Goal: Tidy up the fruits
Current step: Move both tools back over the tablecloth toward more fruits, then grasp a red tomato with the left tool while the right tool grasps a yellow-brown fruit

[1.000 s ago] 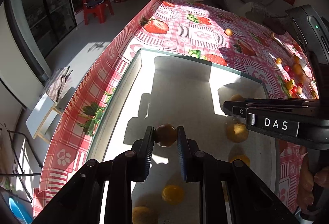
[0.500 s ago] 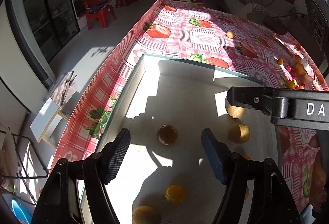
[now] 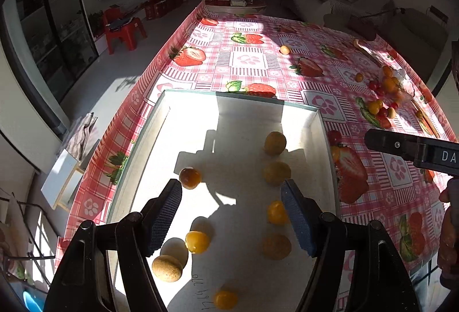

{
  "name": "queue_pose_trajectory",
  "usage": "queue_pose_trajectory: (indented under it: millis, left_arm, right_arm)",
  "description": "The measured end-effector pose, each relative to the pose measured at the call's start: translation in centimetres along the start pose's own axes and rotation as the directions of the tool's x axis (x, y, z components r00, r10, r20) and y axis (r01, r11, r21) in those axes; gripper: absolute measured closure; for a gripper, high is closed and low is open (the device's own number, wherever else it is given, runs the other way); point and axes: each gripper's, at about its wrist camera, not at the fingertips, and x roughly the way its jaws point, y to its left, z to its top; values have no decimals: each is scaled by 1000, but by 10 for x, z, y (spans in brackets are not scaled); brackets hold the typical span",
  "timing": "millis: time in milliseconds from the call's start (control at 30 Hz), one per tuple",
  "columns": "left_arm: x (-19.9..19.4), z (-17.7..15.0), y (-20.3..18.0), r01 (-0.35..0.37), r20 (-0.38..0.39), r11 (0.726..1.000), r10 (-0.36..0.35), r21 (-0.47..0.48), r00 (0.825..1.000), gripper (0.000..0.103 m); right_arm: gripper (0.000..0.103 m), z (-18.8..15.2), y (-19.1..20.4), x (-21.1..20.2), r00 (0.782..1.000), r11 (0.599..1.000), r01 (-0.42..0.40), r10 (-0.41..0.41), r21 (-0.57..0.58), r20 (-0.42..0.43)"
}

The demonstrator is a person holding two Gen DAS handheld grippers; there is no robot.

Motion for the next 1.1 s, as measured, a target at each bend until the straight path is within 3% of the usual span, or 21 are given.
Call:
queue_pose_trajectory:
  millis: [267,467,600,833,933,1100]
  left_arm:
    - [-18,3,-59,82,4,993,-82,86,997,30]
    - [-15,2,-111,145,-23,980,-143,136,989,30]
    - [-5,-2,-143,165,-55,972,-158,166,986,30]
    - [22,-3,-179,160,-86,970,-147,185,985,30]
    - [35,1,-187,149,-96,972,-134,181,986,30]
    - [55,10,-194,131,-100,978,-115,161,988,30]
  right_arm:
    - [22,-36,-78,-35,992,988,120,-123,99,30]
    - [22,-65,-149,-67,975,952,205,-219,226,41]
    - [22,-81,-196,-88,951,909,276,-305,312,46]
    - [22,-104,-273,-114,879,790,406,-474,459,39]
    - [23,-110,-300,-116,865,755,422,-501,502,26]
    - [24,-105,-323,-111,852,737,435,-523,517,28]
